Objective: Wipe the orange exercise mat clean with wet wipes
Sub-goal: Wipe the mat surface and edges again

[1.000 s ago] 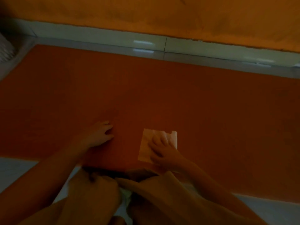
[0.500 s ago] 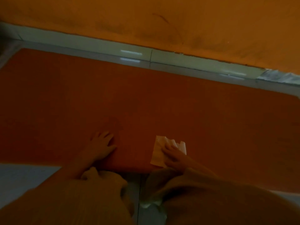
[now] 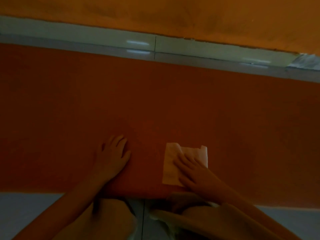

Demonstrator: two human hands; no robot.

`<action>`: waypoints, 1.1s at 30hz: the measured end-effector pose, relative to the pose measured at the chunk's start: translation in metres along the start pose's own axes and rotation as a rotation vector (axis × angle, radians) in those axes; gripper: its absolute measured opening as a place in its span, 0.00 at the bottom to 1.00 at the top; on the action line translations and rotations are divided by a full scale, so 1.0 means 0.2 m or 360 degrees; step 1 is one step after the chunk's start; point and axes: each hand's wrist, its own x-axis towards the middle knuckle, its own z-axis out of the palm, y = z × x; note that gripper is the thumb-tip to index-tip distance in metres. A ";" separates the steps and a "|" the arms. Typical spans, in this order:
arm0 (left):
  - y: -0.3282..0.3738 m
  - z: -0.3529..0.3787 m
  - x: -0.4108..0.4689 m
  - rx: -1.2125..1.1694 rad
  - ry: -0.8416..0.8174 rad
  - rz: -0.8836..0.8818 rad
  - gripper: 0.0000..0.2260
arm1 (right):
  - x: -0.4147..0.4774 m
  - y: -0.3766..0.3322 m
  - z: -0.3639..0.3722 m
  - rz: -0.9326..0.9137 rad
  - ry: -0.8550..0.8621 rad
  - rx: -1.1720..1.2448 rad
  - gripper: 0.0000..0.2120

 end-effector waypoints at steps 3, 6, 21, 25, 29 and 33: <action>0.01 0.01 0.01 0.0063 0.0040 -0.0034 0.26 | 0.14 0.15 -0.06 0.0046 0.0000 -0.0081 0.32; 0.01 0.02 0.00 0.0050 0.0048 -0.0031 0.27 | 0.37 0.23 -0.11 0.0295 0.0041 -0.0057 0.29; 0.02 0.05 0.07 0.0106 0.0025 -0.0038 0.42 | 0.61 0.36 -0.19 0.0330 0.0101 -0.0105 0.31; 0.02 0.03 0.08 0.0122 -0.0013 -0.0050 0.42 | 0.76 0.23 -0.15 0.0245 0.0153 -0.0039 0.28; -0.01 0.04 0.13 0.0076 0.0036 0.0016 0.39 | 0.72 0.24 -0.12 -0.0135 0.0032 -0.0182 0.29; -0.03 0.02 0.29 0.0150 0.0057 0.0142 0.37 | 0.88 0.47 -0.28 -0.0035 0.0144 -0.0329 0.32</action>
